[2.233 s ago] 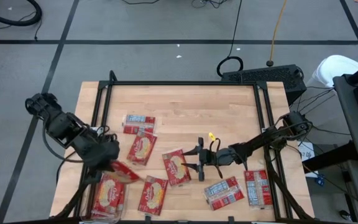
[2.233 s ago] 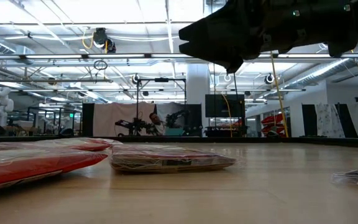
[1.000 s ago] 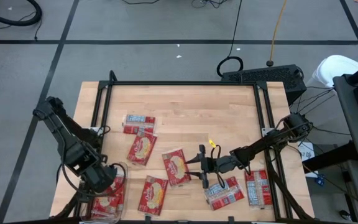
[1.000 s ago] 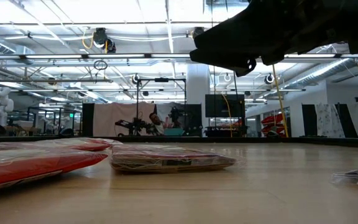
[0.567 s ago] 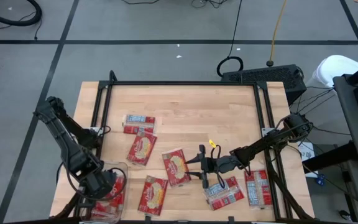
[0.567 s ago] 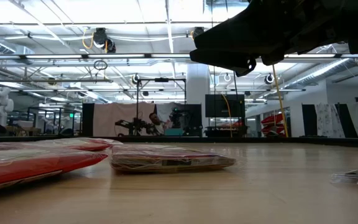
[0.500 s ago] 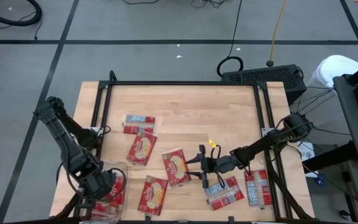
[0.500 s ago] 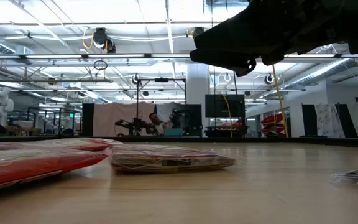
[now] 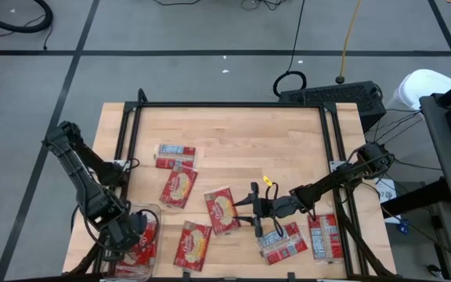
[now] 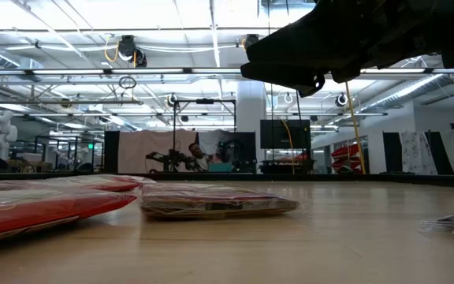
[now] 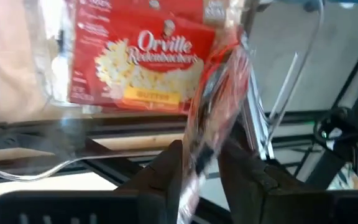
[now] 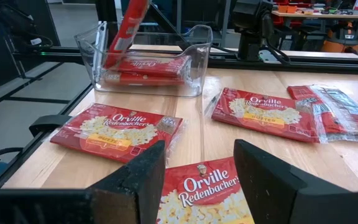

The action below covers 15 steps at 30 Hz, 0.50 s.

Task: Sort popcorn bags into baskets
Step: Put the popcorn bag into the transparent bin

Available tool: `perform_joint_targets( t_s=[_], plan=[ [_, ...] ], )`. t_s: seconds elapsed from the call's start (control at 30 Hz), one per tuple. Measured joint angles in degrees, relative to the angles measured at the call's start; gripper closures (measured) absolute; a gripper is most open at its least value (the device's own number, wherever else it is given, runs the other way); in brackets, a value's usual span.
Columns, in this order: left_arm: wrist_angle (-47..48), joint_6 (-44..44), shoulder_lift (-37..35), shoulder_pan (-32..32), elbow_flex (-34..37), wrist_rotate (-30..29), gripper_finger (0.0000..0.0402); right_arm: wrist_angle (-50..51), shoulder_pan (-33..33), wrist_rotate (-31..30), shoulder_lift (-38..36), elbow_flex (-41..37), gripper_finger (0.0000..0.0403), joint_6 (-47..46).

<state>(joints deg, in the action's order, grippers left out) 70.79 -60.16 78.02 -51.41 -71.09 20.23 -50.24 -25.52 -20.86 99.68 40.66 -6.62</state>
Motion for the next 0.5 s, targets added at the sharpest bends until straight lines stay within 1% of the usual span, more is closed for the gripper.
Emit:
perform_joint_targets(
  t_s=[0.1, 0.2, 0.37, 0.5],
  plan=[
    [1.83, -0.42, 0.0, -0.01, 0.0, -0.37, 0.0275, 0.0, 0.0, 0.0, 0.0, 0.0, 0.0218, 0.01],
    [6.06, -1.81, 0.0, -0.01, 0.0, -1.28, 0.0263, 0.0, 0.0, -0.02, 0.0, 0.0, 0.0218, 0.01],
    [13.24, -2.12, 0.0, 0.02, 0.0, -2.99, 0.0257, 0.0, 0.01, -0.01, 0.0, 0.0, 0.0218, 0.0],
    [14.47, -2.11, -0.02, 0.78, 0.0, -8.34, 0.0256, -0.02, 0.02, 0.0, 0.0, 0.0, 0.0218, -0.03]
  ],
)
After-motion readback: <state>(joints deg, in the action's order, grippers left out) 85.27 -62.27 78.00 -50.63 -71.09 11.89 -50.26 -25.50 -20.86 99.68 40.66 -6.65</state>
